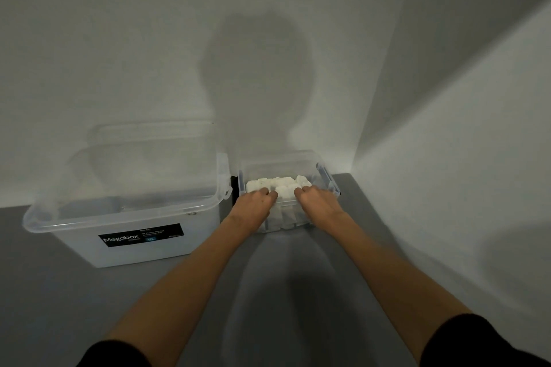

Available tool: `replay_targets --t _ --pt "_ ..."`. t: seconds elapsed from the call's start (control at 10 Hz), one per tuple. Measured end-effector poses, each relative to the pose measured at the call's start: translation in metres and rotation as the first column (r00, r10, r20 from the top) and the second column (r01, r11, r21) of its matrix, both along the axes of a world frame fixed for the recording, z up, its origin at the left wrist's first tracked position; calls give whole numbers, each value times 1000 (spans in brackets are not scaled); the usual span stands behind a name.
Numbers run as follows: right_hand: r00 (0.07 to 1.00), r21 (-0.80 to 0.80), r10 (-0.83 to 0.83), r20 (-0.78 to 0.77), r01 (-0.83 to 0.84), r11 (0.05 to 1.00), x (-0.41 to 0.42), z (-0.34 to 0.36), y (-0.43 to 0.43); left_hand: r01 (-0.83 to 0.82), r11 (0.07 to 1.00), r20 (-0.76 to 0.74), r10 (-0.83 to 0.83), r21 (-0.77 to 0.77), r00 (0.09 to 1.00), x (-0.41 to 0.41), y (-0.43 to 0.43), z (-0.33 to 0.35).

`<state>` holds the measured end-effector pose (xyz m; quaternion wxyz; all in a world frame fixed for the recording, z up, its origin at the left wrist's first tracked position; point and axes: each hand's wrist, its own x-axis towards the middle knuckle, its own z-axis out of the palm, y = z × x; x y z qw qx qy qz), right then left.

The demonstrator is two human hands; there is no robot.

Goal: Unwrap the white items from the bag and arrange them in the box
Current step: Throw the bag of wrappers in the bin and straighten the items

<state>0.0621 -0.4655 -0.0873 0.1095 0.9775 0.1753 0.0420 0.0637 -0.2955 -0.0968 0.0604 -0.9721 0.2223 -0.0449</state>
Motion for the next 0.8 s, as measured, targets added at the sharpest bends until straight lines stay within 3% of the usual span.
replay_targets --t 0.2,0.4,0.5,0.8 --pt "998 -35 -19 -56 17 999 6 0 2 -4 1000 -59 2 -31 998 7 3 -2" --pt "993 22 -53 -106 56 998 2 -2 -3 5 969 -123 -37 -246 992 -2 13 -6" --pt "995 73 -44 -91 50 996 -5 -1 0 37 949 -66 -61 -313 996 -14 16 -6" --pt "997 95 49 64 -55 994 -44 32 23 50 952 96 -22 -302 995 -65 29 25"
